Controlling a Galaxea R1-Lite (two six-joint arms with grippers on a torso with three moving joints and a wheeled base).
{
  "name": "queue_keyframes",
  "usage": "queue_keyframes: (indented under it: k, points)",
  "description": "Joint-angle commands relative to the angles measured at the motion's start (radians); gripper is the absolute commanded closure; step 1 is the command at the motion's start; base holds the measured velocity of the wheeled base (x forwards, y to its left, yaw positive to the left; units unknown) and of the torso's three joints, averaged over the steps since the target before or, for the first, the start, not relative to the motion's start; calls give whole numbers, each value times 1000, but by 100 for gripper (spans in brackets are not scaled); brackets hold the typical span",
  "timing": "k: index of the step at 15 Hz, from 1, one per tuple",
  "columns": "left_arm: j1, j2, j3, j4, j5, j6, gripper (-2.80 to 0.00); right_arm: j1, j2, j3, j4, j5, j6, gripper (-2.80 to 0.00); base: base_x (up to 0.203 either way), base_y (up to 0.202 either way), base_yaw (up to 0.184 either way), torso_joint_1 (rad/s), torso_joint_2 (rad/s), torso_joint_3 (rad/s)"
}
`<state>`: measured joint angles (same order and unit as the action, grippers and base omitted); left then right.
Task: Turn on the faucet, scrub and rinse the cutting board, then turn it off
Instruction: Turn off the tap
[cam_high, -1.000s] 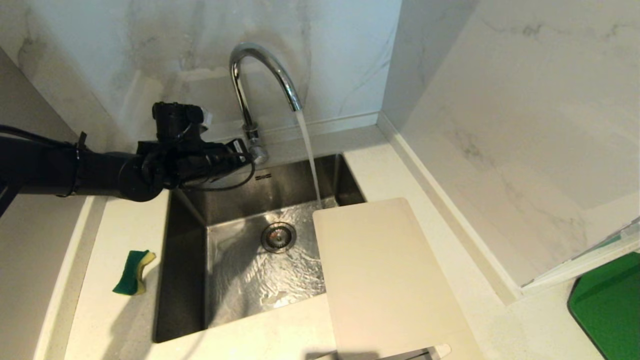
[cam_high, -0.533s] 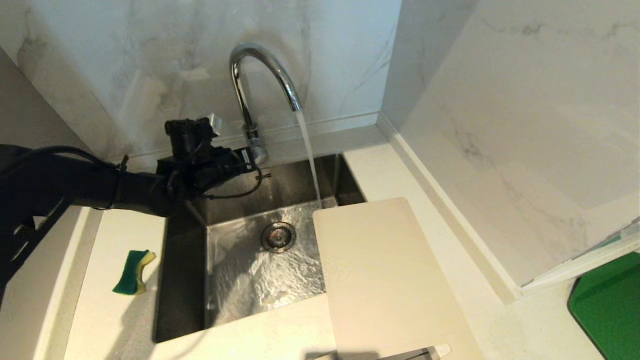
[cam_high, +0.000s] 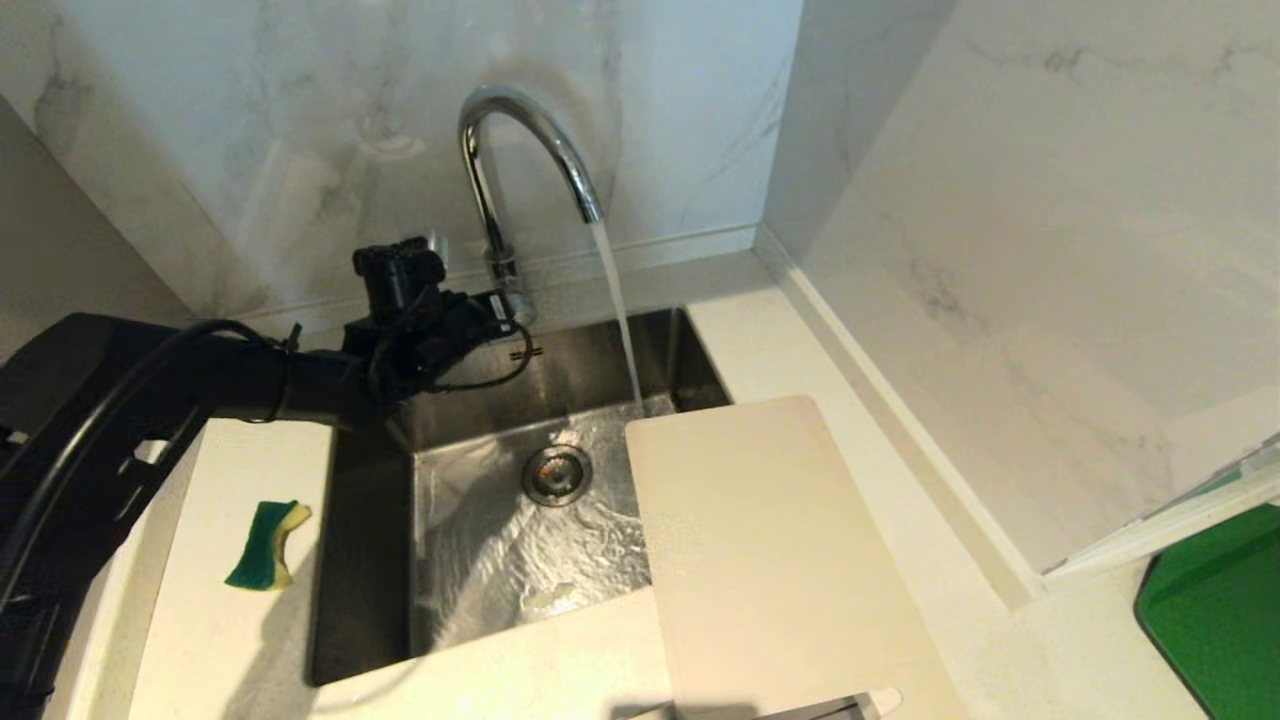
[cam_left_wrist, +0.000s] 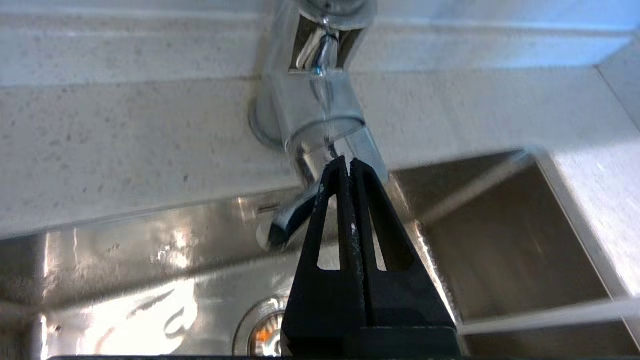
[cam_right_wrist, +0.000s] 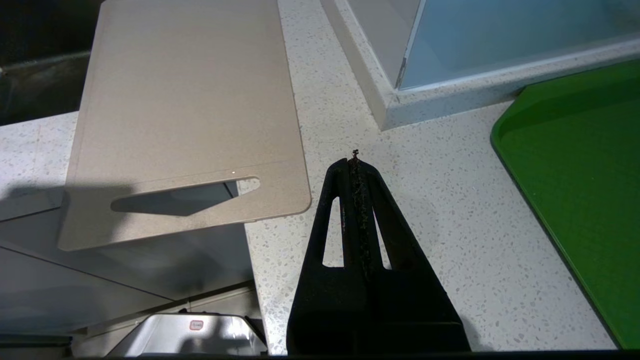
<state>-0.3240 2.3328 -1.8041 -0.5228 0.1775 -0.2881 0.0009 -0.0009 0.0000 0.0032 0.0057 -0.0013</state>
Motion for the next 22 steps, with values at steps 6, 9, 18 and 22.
queue_keyframes:
  k: [6, 9, 18, 22]
  points:
    - [41, 71, -103, 20, 11, -3, 0, -1, 1, 1, 0, 0, 0, 0, 0, 0, 0, 0, 0, 0]
    - [70, 83, -137, 38, 9, -3, 0, 1, 1, 0, 0, 0, 0, 0, 0, 0, 0, 0, 0, 0]
    - [88, 82, -138, 38, 5, -5, 0, 1, 1, 0, 0, 0, 0, 0, 0, 0, 0, 0, 0, 0]
    - [74, 26, -92, 65, 10, -9, 0, 1, 1, 0, 0, 0, 0, 0, 0, 0, 0, 0, 0, 0]
